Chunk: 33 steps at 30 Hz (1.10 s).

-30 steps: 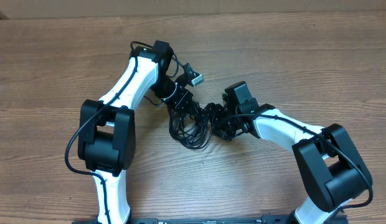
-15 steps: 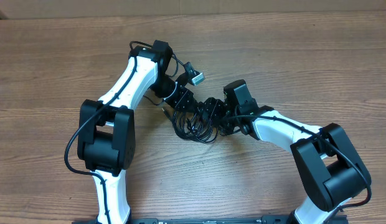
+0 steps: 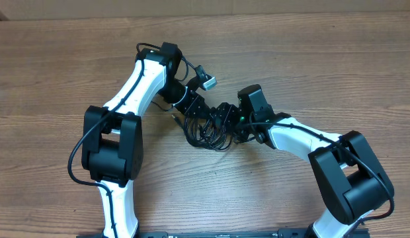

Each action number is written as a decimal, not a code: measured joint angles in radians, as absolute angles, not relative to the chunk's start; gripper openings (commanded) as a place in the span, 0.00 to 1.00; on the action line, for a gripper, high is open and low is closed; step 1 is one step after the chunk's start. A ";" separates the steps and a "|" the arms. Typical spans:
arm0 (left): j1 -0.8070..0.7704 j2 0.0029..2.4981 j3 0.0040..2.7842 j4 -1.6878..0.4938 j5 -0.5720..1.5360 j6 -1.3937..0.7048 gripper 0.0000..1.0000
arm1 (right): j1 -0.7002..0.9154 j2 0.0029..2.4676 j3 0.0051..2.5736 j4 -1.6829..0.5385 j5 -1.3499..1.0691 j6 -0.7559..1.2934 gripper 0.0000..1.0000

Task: Untangle cables

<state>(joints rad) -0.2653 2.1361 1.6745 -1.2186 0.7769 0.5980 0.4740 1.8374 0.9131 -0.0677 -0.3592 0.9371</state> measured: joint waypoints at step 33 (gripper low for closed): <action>-0.319 2.136 1.678 -0.950 0.488 0.390 0.36 | 0.473 1.851 0.914 -0.027 -0.239 0.946 0.61</action>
<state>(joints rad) -0.3195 2.1361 1.6779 -0.9497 0.4877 0.3904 0.4728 1.8507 0.9142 -0.0269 -0.2390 0.9459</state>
